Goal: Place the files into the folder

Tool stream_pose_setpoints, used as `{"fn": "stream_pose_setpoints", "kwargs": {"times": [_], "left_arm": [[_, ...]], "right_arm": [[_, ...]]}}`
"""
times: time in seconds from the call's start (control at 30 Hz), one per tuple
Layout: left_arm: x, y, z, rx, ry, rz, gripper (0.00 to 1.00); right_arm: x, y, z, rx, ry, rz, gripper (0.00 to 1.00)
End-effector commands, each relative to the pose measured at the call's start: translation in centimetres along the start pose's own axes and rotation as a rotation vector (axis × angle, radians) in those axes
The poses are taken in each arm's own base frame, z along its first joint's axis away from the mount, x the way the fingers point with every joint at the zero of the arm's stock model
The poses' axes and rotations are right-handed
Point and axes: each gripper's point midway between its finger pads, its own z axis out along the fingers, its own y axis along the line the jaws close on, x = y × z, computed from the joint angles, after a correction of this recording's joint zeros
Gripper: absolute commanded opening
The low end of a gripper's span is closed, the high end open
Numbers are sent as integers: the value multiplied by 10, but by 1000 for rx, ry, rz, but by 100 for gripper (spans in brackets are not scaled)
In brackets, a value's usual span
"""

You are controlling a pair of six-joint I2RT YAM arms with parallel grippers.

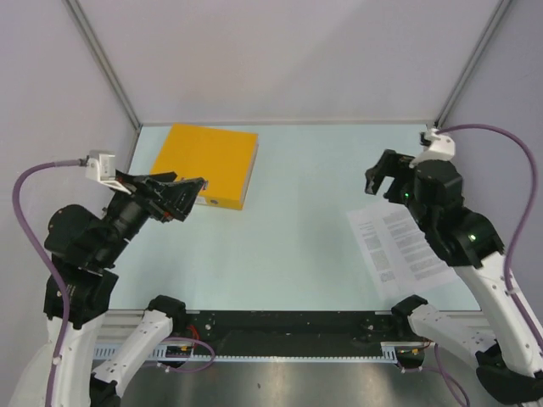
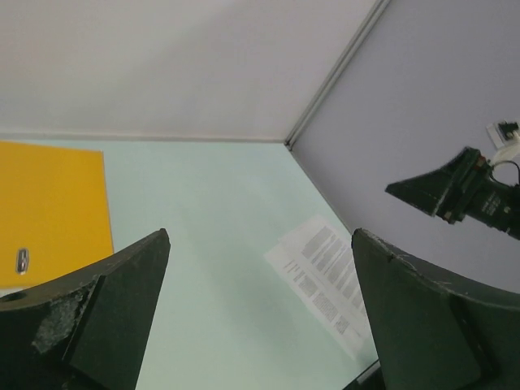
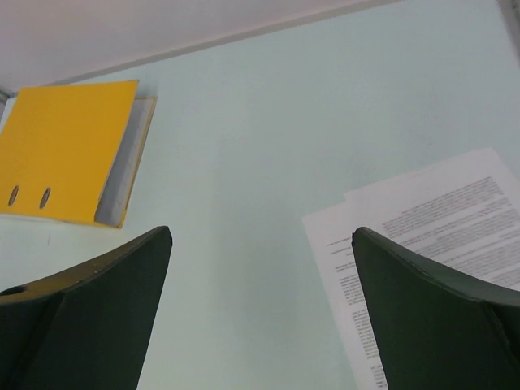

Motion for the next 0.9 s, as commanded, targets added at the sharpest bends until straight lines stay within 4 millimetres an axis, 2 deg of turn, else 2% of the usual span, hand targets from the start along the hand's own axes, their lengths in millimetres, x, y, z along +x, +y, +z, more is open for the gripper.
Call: {"fn": "stream_pose_setpoints", "kwargs": {"times": [0.0,0.03,0.07,0.1,0.13,0.17,0.2,0.23,0.3,0.33,0.37,0.4,0.43,0.47,0.5,0.53,0.63,0.67,0.73,0.87], "left_arm": [[25,13,6,-32,91,-9,100],[30,16,5,-43,109,-4,100],[37,21,4,-60,138,6,100],[45,25,3,-70,162,6,100],[52,28,1,-77,182,3,100],[57,28,-4,-72,193,2,100],[71,31,-5,-64,227,-8,100],[76,32,-8,-63,235,-15,99],[88,32,-14,-51,254,-33,100],[93,33,-17,-53,267,-38,100],[95,32,-22,-47,265,-39,100],[100,34,-23,-50,274,-41,100],[104,36,-26,-57,286,-39,100],[107,37,-29,-60,289,-40,100],[109,36,-31,-57,294,-42,100],[111,36,-34,-56,301,-46,99],[115,33,-40,-41,302,-60,99],[116,33,-41,-38,302,-63,100],[116,31,-43,-27,295,-67,100],[117,31,-42,-25,300,-67,100]], "right_arm": [[49,49,64,-127,173,15,100],[52,68,76,-179,176,22,100],[64,89,84,-254,217,19,100],[90,102,107,-269,285,7,100],[92,129,117,-344,271,33,100],[102,148,121,-419,303,46,100],[128,159,142,-423,353,47,100],[124,179,151,-475,312,88,100],[144,209,161,-560,336,122,100],[155,226,180,-608,323,165,100],[164,241,181,-661,360,237,100],[153,259,185,-742,313,299,100],[182,266,196,-779,377,330,100],[184,275,198,-804,400,421,100],[176,286,200,-867,352,465,100],[194,288,210,-870,377,493,100],[201,296,224,-889,387,596,96],[215,297,236,-874,410,622,93],[224,302,243,-888,418,628,88],[242,315,254,-907,428,603,72]]}}
